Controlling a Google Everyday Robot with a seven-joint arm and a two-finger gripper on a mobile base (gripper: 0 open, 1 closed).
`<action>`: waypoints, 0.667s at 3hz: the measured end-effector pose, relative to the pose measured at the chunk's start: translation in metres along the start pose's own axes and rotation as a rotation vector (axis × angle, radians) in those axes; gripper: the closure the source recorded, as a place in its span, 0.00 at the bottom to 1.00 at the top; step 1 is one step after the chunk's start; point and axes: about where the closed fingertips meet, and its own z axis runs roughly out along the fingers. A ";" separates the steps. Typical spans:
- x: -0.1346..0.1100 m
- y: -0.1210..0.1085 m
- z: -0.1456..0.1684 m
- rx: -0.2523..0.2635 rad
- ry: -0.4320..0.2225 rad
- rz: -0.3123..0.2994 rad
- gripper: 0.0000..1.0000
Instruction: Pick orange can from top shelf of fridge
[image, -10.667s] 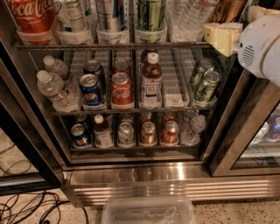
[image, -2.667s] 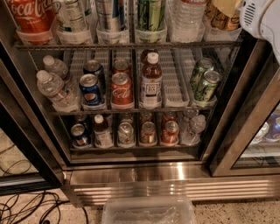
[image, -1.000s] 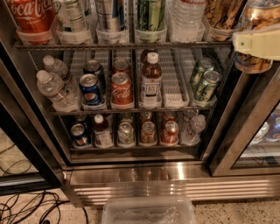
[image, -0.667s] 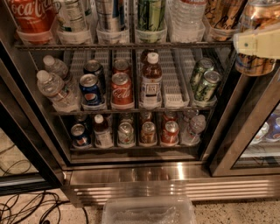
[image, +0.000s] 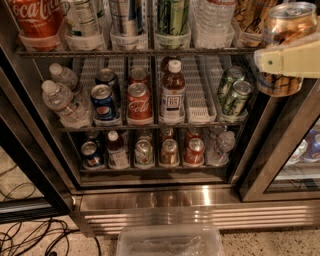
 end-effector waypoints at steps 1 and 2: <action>0.001 0.064 0.012 -0.140 -0.021 -0.017 1.00; 0.012 0.142 0.025 -0.320 -0.033 -0.027 1.00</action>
Offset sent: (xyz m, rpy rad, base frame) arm -0.1335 0.1761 -0.0885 0.0502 0.1477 0.5154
